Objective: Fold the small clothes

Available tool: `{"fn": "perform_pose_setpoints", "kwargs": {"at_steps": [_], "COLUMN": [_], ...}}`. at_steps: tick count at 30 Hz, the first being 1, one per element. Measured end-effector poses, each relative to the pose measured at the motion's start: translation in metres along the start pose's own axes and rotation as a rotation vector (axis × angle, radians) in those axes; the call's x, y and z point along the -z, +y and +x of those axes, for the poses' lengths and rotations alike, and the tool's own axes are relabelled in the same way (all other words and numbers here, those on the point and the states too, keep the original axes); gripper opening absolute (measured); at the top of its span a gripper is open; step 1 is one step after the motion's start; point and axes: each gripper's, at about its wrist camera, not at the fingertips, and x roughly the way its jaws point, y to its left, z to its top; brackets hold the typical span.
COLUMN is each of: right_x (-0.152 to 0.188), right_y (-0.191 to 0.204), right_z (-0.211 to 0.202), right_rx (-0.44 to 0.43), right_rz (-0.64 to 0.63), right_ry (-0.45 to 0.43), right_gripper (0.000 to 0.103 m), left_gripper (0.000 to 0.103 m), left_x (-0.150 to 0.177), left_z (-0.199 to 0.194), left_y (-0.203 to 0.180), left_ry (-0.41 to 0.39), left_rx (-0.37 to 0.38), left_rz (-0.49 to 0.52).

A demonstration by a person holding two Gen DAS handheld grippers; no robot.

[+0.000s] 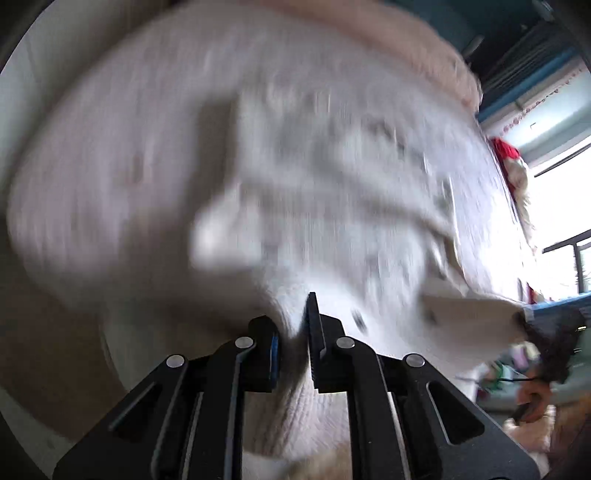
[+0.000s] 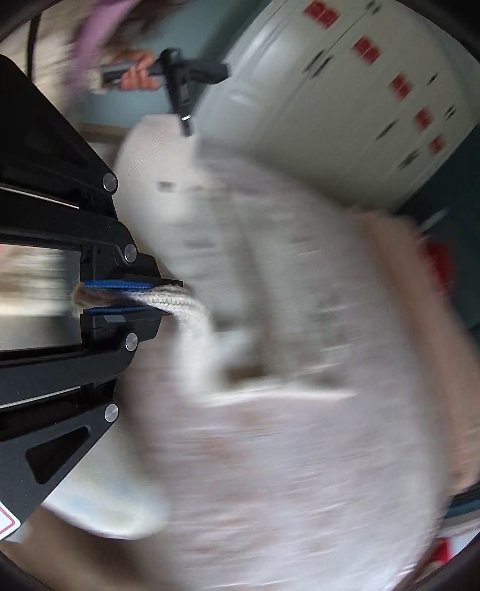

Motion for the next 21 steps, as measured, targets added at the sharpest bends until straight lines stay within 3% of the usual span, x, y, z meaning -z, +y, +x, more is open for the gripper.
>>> {"fn": "perform_pose_setpoints", "kwargs": {"at_steps": [3, 5, 6, 7, 8, 10, 11, 13, 16, 19, 21], "right_x": [-0.069, -0.113, -0.127, -0.135, -0.142, -0.141, -0.135, -0.121, -0.099, -0.084, -0.079], "right_y": [-0.017, -0.039, -0.047, -0.049, -0.052, -0.048, -0.045, -0.041, -0.042, -0.057, -0.067], "right_z": [0.044, 0.090, 0.110, 0.124, 0.139, 0.146, 0.139, 0.121, 0.121, 0.137, 0.151], "right_rx": [-0.012, 0.010, 0.049, 0.081, 0.133, 0.167, 0.164, 0.204, 0.273, 0.293, 0.314], "right_rz": [-0.004, 0.028, 0.040, 0.047, 0.060, 0.079, 0.066, 0.023, -0.059, -0.056, -0.036], "right_ry": [-0.134, -0.190, -0.211, -0.214, -0.202, -0.226, -0.260, -0.315, -0.278, -0.204, -0.152], "right_gripper": [0.007, 0.010, 0.011, 0.012, 0.016, 0.023, 0.043, 0.070, 0.070, 0.070, 0.070], "left_gripper": [0.011, 0.016, 0.024, 0.041, 0.044, 0.048, 0.052, 0.071, 0.074, 0.082, 0.082], "left_x": [-0.071, -0.118, -0.134, -0.149, -0.157, -0.158, -0.155, -0.143, -0.121, -0.112, -0.109], "left_z": [0.024, 0.051, 0.064, 0.081, 0.094, 0.102, 0.100, 0.095, 0.088, 0.106, 0.125], "left_y": [-0.010, -0.006, -0.001, 0.005, 0.009, 0.023, 0.030, 0.036, 0.031, 0.021, 0.015], "left_ry": [-0.134, -0.226, -0.262, -0.266, -0.260, -0.252, -0.255, -0.284, -0.296, -0.262, -0.217], "left_rx": [-0.094, -0.161, -0.167, -0.174, -0.225, -0.269, -0.261, -0.262, -0.280, -0.313, -0.351], "left_rz": [0.012, -0.049, -0.090, -0.126, -0.167, -0.218, -0.231, -0.241, -0.158, -0.064, -0.022]}}
